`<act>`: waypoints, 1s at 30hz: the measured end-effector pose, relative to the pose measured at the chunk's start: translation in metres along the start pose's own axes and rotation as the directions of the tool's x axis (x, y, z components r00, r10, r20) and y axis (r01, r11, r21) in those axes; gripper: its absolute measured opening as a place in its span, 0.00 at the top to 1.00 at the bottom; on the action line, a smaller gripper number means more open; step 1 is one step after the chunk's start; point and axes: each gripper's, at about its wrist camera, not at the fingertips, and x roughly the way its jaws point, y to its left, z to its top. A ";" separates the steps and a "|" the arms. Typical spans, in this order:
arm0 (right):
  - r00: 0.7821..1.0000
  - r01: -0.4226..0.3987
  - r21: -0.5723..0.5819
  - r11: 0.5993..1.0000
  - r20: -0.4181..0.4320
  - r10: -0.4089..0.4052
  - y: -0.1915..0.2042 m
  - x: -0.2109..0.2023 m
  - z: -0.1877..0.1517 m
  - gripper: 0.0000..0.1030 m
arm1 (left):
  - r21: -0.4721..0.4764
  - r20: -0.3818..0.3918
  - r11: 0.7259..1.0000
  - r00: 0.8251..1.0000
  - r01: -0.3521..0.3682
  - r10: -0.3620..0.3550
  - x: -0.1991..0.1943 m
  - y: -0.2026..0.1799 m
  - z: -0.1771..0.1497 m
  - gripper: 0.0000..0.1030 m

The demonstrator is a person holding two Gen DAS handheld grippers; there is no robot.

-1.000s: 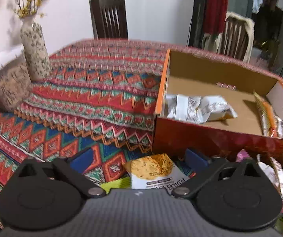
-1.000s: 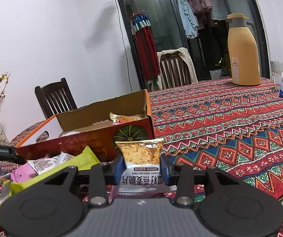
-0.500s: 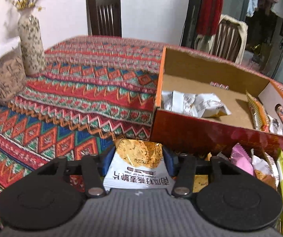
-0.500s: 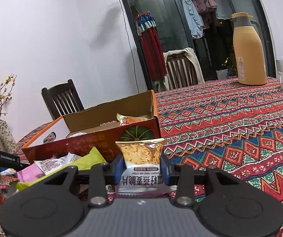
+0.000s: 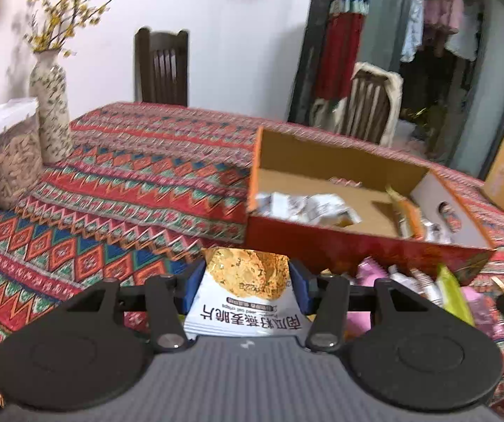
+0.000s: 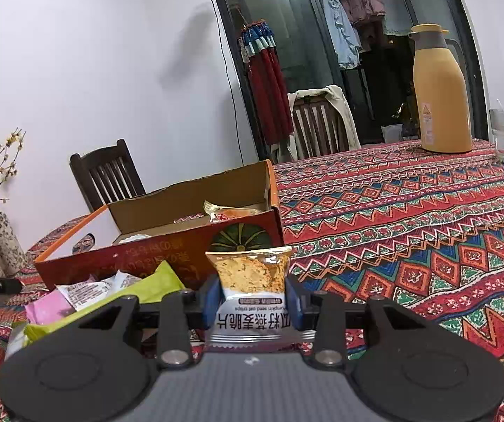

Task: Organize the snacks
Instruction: 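Carry both biscuit packets over the box and open both tools to drop them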

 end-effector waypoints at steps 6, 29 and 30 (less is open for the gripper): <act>0.997 0.040 -0.067 0.997 0.066 -0.036 0.015 -0.012 0.005 0.63 | 0.025 0.055 0.998 0.997 0.061 -0.062 -0.010 -0.017 0.016 0.50; 0.995 -0.003 -0.210 0.978 0.096 0.023 0.068 0.094 0.095 0.63 | 0.068 0.178 0.997 0.983 0.030 -0.041 0.073 -0.070 0.078 0.50; 0.996 -0.004 -0.208 0.978 0.088 0.023 0.068 0.097 0.094 0.63 | 0.063 0.170 0.997 0.985 0.032 -0.042 0.075 -0.069 0.077 0.50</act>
